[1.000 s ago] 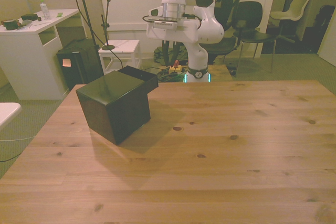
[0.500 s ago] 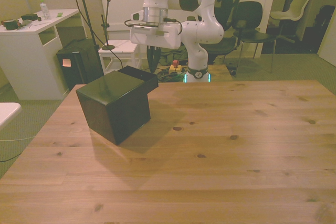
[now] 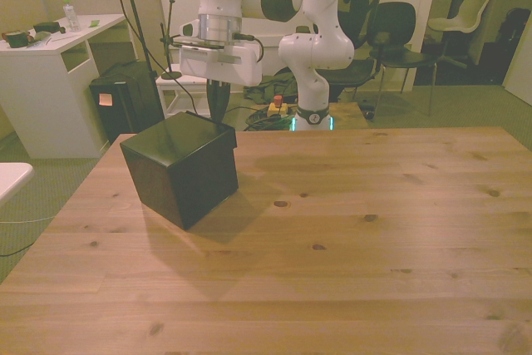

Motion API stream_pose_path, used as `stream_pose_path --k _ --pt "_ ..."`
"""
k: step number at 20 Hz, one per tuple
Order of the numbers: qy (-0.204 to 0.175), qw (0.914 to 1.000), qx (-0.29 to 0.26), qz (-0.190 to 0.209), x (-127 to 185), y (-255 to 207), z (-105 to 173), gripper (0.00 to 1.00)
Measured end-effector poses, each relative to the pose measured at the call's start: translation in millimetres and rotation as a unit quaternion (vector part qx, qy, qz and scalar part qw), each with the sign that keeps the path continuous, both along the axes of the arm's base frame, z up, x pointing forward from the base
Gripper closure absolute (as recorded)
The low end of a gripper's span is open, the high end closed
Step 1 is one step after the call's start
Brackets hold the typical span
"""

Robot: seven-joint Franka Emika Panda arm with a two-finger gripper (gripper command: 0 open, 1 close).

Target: Close the top drawer

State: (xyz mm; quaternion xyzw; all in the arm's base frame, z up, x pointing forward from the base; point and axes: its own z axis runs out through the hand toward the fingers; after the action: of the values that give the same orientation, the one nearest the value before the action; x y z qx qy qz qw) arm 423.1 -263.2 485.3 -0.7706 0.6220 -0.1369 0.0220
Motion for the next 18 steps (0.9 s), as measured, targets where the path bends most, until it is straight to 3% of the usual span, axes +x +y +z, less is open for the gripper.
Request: stream_pose_path --k 5,13,18 --pt "0.006 0.9999 0.0 0.01 12.9 1.8 -4.9 1.0" --pt "0.024 0.997 0.001 0.073 51.2 57.4 -25.0 1.0" --pt "0.038 0.9931 0.003 0.111 48.8 98.4 -40.8 1.0"
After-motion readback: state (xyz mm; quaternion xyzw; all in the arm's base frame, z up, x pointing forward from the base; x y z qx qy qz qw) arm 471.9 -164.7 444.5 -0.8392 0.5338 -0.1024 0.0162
